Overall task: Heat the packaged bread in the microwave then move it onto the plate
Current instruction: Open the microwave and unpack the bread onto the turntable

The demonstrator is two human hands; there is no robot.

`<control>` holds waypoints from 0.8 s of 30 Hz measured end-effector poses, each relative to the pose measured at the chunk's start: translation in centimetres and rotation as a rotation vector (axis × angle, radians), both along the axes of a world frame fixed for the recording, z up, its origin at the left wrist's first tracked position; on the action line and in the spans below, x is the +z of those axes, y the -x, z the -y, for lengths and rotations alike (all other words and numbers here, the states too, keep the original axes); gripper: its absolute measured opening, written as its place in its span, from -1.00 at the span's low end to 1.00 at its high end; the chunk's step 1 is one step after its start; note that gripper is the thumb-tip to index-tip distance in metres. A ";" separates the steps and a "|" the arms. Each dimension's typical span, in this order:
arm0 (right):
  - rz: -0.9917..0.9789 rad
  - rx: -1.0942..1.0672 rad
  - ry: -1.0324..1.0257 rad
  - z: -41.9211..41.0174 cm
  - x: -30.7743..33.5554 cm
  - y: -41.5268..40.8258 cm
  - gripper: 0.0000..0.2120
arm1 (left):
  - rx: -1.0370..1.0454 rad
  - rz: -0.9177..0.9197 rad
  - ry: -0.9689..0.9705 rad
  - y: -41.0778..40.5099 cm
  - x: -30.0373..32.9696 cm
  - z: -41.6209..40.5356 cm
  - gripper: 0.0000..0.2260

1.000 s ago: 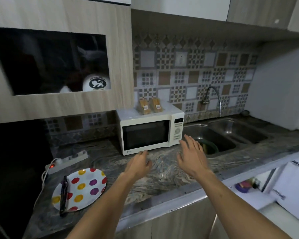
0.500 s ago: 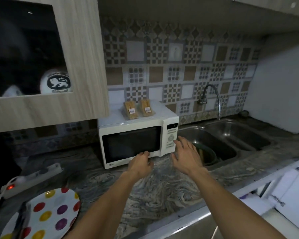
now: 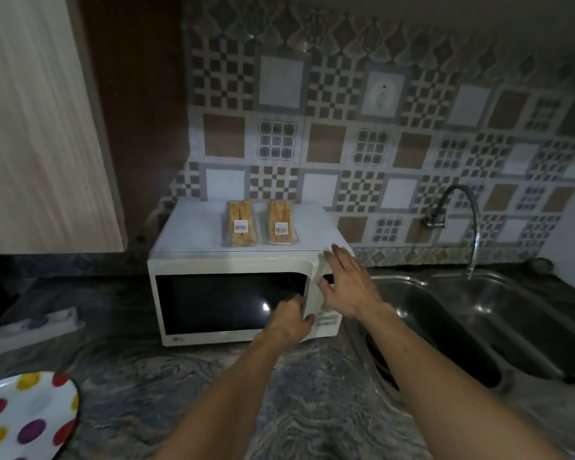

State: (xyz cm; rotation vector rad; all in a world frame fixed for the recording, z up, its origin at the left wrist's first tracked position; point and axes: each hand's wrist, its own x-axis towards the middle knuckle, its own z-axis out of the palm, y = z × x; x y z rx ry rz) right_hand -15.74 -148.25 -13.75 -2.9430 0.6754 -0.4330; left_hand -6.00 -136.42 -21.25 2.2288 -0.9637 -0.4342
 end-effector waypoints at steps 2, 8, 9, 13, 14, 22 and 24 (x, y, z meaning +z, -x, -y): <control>-0.033 0.044 -0.016 1.3 0.3 -1.2 -0.33 | 0.008 -0.021 0.017 -0.4 -0.5 1.4 -0.60; -0.133 0.157 -0.053 4.1 0.1 -3.7 -0.29 | 0.076 -0.108 0.115 -1.2 -0.8 5.0 -0.46; -0.133 0.162 -0.052 4.4 -0.2 -4.0 -0.28 | 0.108 -0.123 0.121 -1.3 -0.9 5.6 -0.42; -0.140 0.147 -0.035 4.9 -0.6 -5.0 -0.24 | 0.260 -0.078 0.088 -1.7 -1.1 6.9 -0.46; -0.149 0.147 -0.020 5.0 -0.4 -5.0 -0.23 | 0.274 -0.037 0.085 -1.8 -1.0 6.9 -0.50; -0.175 0.118 0.021 4.7 -0.7 -5.7 -0.25 | 0.273 0.064 0.097 -1.9 -1.4 6.7 -0.54; -0.199 0.118 0.022 4.6 -0.5 -5.8 -0.25 | 0.272 0.068 0.104 -1.8 -1.3 6.7 -0.55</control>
